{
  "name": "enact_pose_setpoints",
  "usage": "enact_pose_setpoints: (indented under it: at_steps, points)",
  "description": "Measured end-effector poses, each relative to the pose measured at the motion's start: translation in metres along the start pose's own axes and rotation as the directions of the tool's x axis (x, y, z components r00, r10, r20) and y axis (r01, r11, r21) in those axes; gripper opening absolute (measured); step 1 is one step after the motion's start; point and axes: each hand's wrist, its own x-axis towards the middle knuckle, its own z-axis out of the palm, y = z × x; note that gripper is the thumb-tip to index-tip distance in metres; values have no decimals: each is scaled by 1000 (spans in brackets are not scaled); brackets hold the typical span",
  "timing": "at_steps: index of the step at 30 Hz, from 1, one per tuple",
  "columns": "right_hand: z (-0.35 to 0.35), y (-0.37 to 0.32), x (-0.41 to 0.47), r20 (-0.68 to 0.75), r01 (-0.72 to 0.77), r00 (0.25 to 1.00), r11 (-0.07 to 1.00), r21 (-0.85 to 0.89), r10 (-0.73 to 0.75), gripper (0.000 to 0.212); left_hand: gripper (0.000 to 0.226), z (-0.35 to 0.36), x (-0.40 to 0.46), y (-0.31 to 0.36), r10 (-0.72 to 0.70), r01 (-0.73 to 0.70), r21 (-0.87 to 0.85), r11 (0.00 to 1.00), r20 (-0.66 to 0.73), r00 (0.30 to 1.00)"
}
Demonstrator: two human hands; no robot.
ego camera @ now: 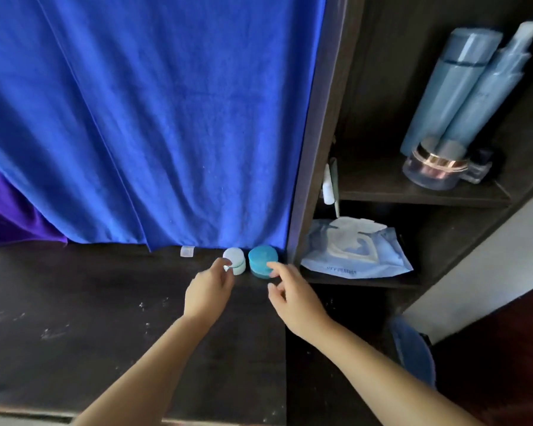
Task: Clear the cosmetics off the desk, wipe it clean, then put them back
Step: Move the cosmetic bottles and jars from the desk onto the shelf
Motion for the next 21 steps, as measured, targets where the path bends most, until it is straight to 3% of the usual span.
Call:
enact_pose_setpoints:
  at_steps: [3, 7, 9, 16, 21]
  points:
    - [44, 16, 28, 60, -202, 977, 978, -60, 206, 68, 30, 24, 22, -27, -59, 65, -76, 995, 82, 995]
    - [81, 32, 68, -103, -355, 933, 930, -95, 345, 80, 67, 51, 53, -43, -68, 90, -165, 982, 135, 989]
    - [93, 40, 81, -182, -398, 906, 916, -53, 383, 79, 72, 63, 64, -47, -58, 92, -200, 975, 169, 984]
    - [101, 45, 87, -281, -407, 879, 913, -24, 385, 76, 52, 76, 77, -57, -5, 36, -219, 975, 142, 990]
    - [95, 28, 65, -224, -333, 922, 942, -44, 316, 72, 51, 53, 56, -66, -13, 37, -260, 965, 93, 996]
